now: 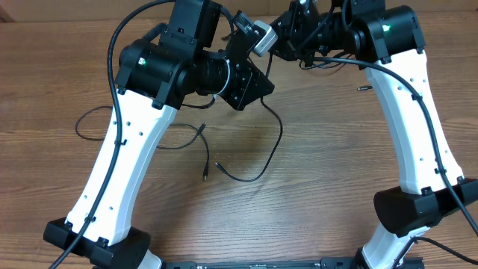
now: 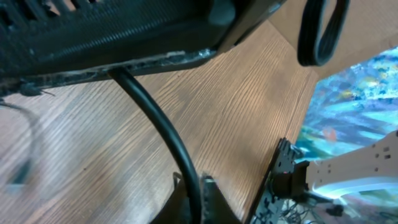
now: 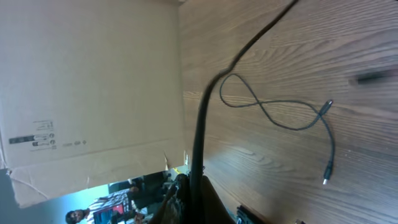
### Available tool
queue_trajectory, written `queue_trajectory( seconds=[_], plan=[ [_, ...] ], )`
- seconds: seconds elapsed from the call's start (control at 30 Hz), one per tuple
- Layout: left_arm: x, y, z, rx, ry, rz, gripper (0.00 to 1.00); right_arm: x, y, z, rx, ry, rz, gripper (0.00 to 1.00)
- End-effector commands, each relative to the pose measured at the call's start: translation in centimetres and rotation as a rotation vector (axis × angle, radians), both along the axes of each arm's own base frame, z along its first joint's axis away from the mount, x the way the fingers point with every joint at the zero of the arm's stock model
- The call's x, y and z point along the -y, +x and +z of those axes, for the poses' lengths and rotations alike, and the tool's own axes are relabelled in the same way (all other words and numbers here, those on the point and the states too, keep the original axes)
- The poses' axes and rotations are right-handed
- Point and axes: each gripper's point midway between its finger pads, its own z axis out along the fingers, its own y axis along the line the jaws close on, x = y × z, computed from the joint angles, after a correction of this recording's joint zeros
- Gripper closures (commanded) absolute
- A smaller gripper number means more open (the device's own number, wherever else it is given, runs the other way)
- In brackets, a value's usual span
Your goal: Untangle cables
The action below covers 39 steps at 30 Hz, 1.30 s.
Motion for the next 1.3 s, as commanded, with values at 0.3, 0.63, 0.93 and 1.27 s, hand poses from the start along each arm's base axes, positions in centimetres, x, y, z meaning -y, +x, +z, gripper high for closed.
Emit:
queue_trajectory(
  seconds=[0.3, 0.63, 0.93, 1.27],
  plan=[
    [-2.5, 0.9, -1.6, 0.0, 0.149, 0.125, 0.0, 6.6, 4.6, -1.6, 0.168, -0.261, -0.212, 0.96],
    [-8.4, 4.6, -3.4, -0.113, 0.301, 0.702, 0.0, 11.2, 5.5, -2.0, 0.337, -0.479, -0.193, 0.96],
    [-8.5, 4.6, -3.4, -0.115, 0.299, 0.706, 0.0, 10.3, 3.2, -3.2, 0.222, -0.431, -0.135, 0.96],
    [-8.6, 4.4, -3.6, -0.125, 0.309, 0.704, 0.0, 13.3, 2.4, -3.9, 0.083, -0.364, -0.188, 0.96]
  ],
)
